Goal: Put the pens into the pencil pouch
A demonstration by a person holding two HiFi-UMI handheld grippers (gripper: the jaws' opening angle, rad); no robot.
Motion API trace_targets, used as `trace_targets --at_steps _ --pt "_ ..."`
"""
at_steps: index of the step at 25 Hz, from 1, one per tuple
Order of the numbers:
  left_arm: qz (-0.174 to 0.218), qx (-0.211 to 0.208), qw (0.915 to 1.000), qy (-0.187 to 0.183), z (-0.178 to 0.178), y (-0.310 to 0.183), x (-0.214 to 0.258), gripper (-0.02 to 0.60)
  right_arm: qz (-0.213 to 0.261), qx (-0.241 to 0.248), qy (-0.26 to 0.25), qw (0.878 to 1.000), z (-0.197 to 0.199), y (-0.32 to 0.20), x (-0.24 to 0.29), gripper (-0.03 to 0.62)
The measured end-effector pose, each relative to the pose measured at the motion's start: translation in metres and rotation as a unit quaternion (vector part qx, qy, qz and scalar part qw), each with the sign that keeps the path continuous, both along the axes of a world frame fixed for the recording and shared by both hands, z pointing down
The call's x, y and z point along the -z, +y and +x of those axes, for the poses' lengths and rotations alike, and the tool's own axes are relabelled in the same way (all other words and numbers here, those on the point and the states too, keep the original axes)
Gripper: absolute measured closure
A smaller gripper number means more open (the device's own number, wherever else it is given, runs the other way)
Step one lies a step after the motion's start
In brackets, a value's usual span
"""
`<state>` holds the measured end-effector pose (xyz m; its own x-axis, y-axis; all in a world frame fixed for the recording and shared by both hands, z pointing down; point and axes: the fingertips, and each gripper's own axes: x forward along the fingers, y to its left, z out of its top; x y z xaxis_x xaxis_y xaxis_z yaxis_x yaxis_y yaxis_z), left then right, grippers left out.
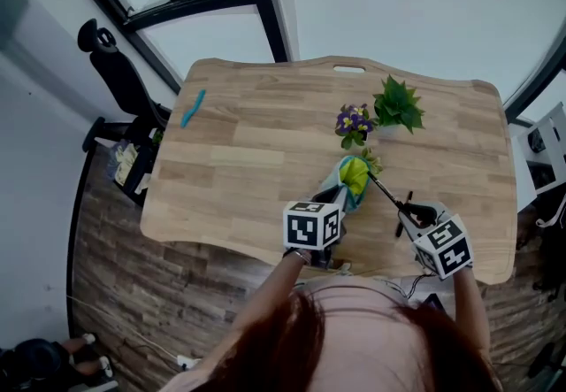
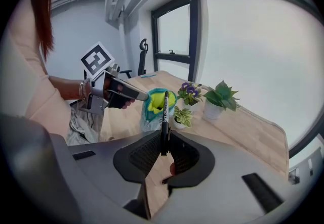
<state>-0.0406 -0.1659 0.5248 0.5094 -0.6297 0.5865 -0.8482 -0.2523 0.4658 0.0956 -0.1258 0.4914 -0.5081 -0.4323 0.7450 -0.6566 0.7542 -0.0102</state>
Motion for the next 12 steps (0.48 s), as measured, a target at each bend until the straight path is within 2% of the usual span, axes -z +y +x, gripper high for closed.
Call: trace_targets --at_steps 6,12 --pt "0.006 -0.005 0.9999 -0.006 0.001 0.003 0.000 0.558 -0.040 0.054 0.039 0.997 -0.009 0.001 -0.004 0.542" --pt "0.012 -0.010 0.9998 -0.011 0.004 0.004 0.001 0.558 -0.065 0.083 0.072 0.992 -0.015 -0.004 -0.012 0.542"
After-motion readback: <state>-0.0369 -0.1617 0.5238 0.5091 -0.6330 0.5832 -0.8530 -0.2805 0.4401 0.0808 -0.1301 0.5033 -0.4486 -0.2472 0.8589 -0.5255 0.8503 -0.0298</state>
